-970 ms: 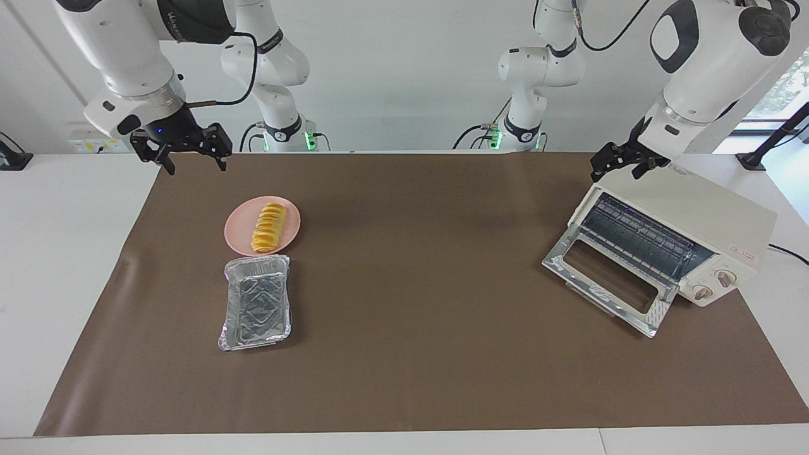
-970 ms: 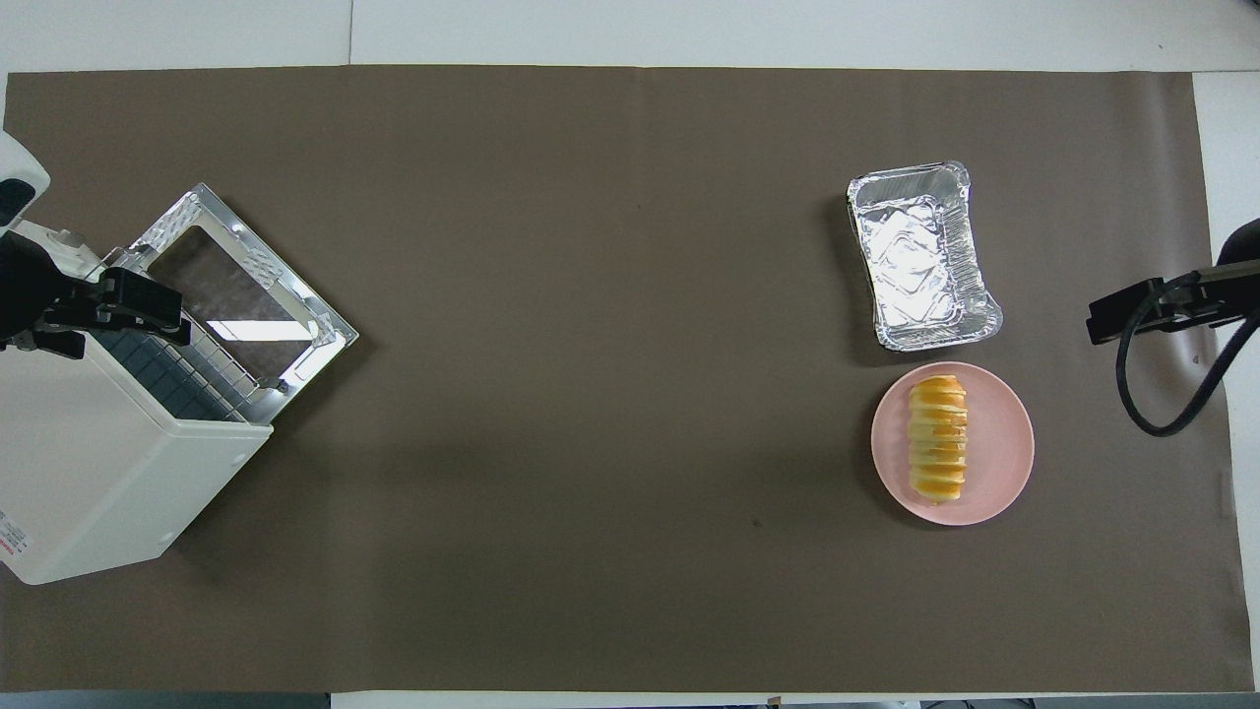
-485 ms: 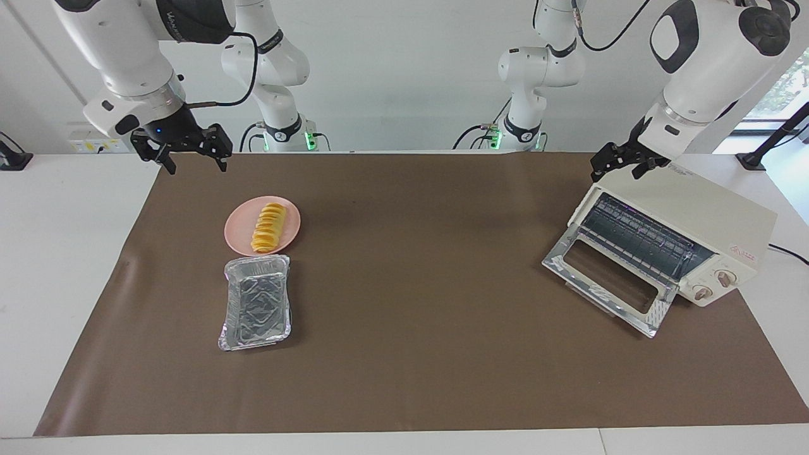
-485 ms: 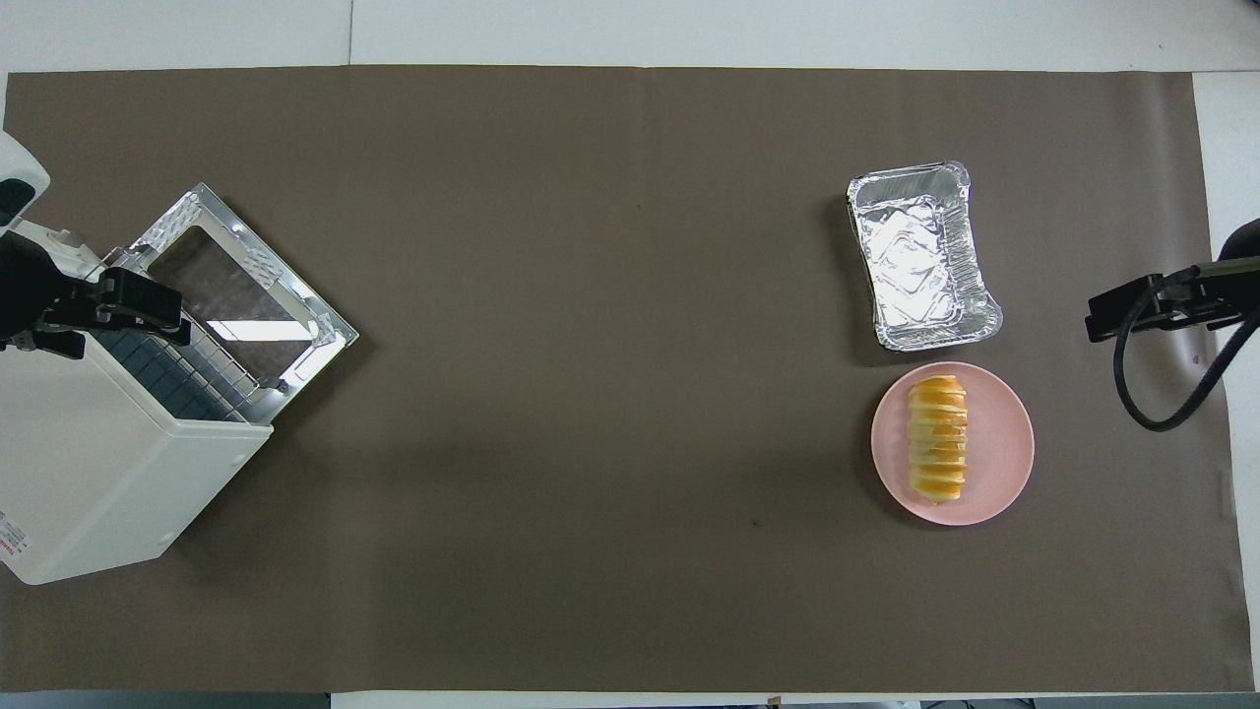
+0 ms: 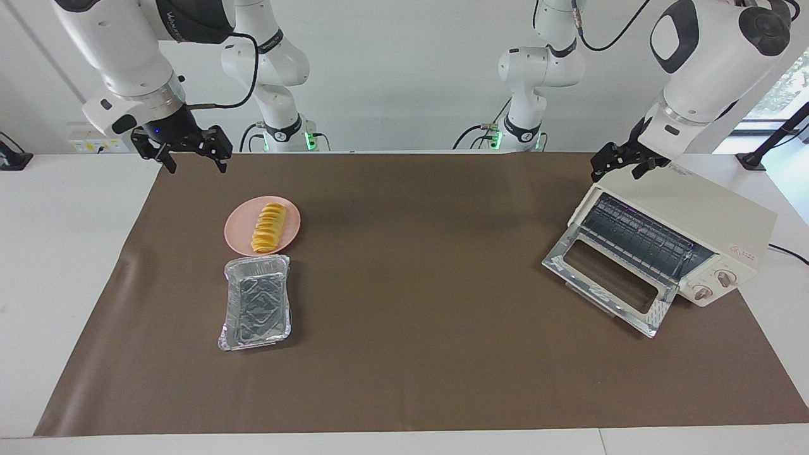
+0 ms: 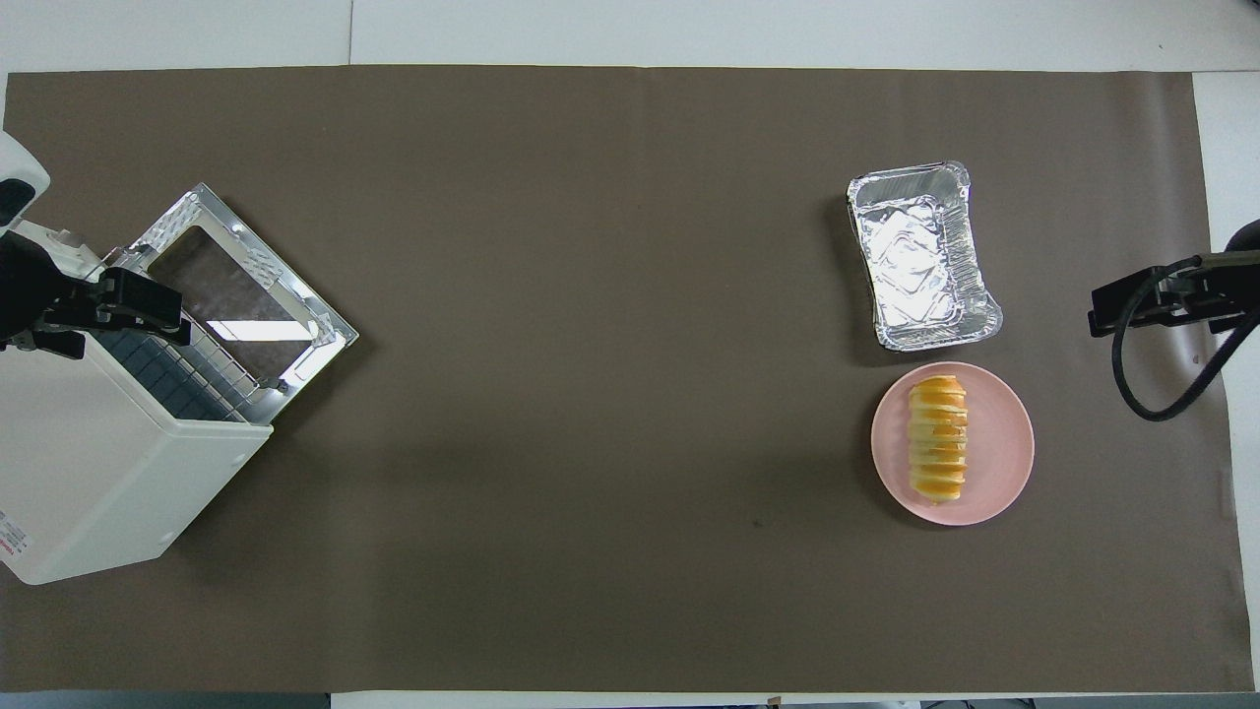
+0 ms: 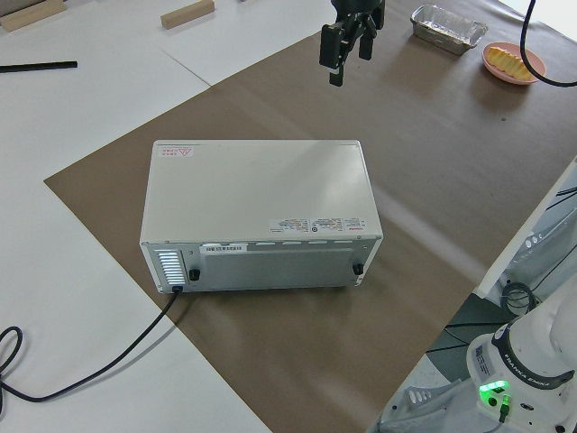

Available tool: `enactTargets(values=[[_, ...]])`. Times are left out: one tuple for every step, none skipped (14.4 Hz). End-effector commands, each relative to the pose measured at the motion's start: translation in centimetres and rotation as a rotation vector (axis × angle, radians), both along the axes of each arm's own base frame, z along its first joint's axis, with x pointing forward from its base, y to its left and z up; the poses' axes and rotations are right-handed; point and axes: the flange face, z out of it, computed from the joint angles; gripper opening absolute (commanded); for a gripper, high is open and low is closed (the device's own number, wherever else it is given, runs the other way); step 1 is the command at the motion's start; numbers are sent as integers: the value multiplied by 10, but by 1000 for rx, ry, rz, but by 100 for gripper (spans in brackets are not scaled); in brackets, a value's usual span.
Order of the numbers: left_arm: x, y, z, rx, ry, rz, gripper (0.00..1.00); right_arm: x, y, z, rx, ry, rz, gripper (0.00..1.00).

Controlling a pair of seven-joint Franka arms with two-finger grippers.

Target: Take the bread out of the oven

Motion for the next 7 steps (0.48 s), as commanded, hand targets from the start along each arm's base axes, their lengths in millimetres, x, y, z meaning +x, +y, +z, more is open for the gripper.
enactTargets(values=[[-7,0,3,-13,-13,13,100,0,-2,2,53,-17,-37,100],[-7,2,2,-13,-12,16,100,0,-7,2,68,-16,-49,100],[-7,0,2,-13,-11,13,100,0,-8,2,70,-16,-50,100],[-7,0,2,-13,-11,13,100,0,-8,2,70,-14,-50,100],[-7,0,3,-13,-13,13,100,0,-8,1,70,-13,-50,100],[-7,0,2,-13,-12,13,100,0,-8,0,68,-11,-48,100],[-7,0,2,-13,-11,14,100,-1,-8,-1,66,-11,-50,100]])
